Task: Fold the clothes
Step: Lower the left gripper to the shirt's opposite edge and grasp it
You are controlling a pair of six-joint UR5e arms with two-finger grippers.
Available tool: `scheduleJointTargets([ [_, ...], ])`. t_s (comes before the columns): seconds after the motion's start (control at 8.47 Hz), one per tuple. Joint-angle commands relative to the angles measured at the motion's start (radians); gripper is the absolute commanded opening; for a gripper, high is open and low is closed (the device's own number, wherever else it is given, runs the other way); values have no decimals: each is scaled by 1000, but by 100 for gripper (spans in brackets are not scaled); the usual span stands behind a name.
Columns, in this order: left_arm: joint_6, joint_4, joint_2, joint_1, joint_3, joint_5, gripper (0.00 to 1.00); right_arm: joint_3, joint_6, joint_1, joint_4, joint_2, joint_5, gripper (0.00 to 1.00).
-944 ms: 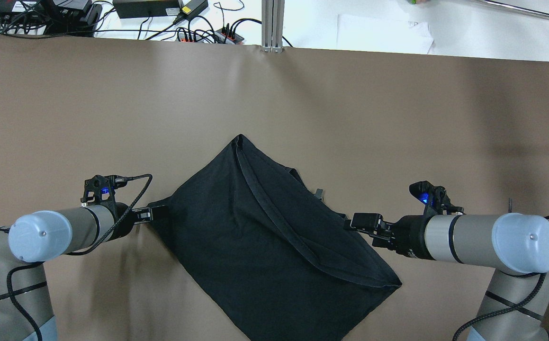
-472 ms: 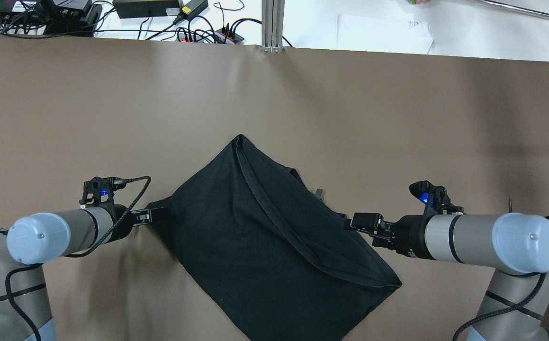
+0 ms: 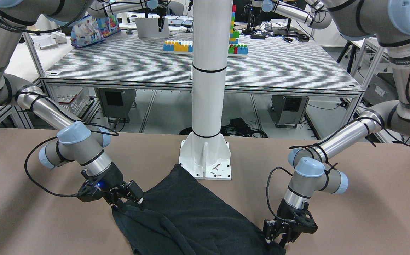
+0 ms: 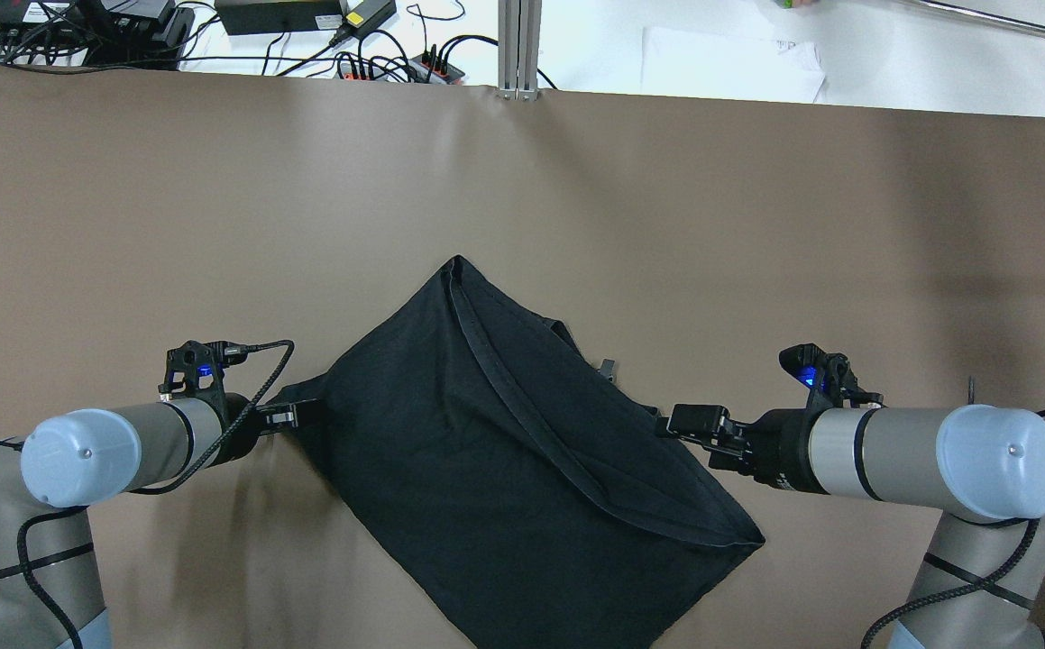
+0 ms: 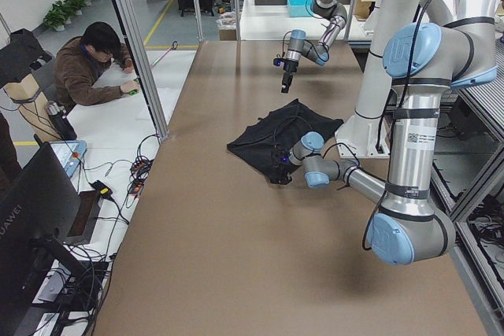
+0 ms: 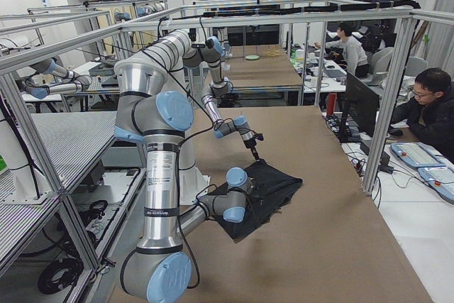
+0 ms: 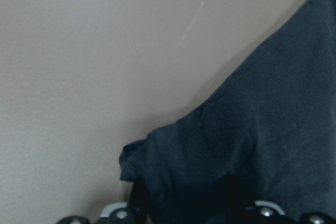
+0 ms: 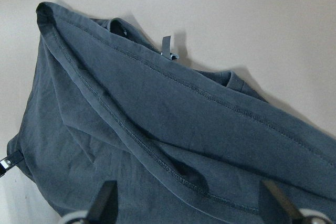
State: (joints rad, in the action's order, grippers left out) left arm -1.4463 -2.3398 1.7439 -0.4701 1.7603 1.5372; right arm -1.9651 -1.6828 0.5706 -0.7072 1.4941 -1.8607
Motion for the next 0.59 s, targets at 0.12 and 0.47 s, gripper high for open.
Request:
scheduleJointTargets([
  [0.12, -2, 4, 26, -2, 11, 26, 0, -1, 0, 0, 2, 1, 0, 94],
  [0.47, 0, 78, 45, -31, 47, 49, 0, -5, 0, 0, 3, 0, -2, 94],
])
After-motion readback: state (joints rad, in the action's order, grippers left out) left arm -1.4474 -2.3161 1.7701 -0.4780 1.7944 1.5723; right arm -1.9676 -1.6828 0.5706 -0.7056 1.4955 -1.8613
